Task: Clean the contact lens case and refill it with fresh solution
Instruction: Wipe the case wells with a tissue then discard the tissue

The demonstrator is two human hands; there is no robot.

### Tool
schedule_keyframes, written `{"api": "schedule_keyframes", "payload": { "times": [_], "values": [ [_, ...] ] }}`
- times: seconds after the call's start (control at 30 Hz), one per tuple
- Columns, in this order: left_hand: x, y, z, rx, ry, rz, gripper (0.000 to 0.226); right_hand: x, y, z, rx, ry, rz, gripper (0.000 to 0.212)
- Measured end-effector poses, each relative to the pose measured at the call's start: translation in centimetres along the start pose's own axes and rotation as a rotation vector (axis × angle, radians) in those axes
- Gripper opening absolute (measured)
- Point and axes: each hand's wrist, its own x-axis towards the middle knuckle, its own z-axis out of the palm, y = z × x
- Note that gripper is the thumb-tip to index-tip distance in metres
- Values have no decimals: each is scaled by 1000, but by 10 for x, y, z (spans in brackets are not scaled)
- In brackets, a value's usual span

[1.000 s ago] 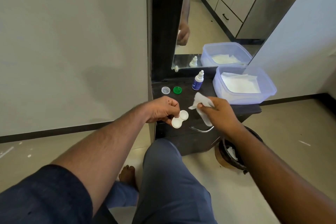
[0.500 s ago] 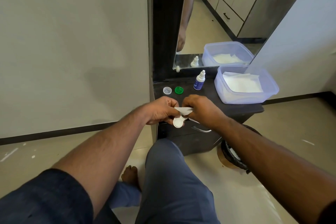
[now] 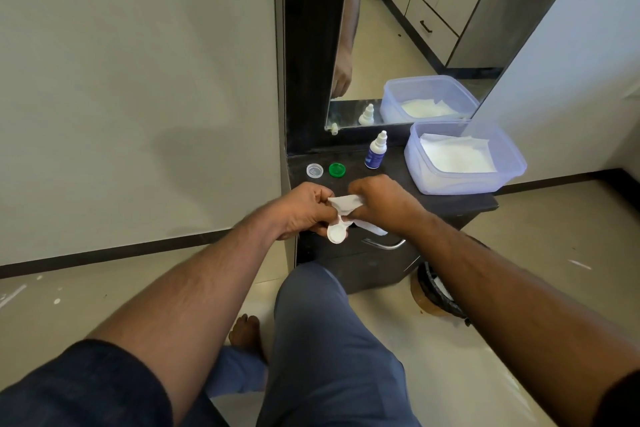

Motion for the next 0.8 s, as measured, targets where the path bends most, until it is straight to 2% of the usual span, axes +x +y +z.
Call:
{"api": "schedule_keyframes", "payload": {
  "times": [0.1, 0.23, 0.3, 0.5, 0.6, 0.7, 0.8],
  "values": [
    [1, -1, 1, -10, 24, 15, 20, -7, 3, 14, 159, 110, 177, 24],
    [0, -2, 1, 3, 50, 34, 17, -13, -5, 27, 362, 225, 376, 23],
    [0, -1, 2, 20, 64, 38, 17, -15, -9, 28, 312, 216, 419, 20],
    [-1, 3, 3, 13, 38, 13, 12, -14, -21, 3, -170, 76, 276, 17],
    [-1, 4, 1, -49, 35, -32, 9, -15, -25, -2, -331, 119, 116, 16],
    [1, 4, -1, -109, 48, -66, 14, -13, -21, 0, -363, 180, 39, 16],
    [1, 4, 0, -78, 53, -56, 19, -10, -15, 3, -182, 155, 185, 21]
  ]
}}
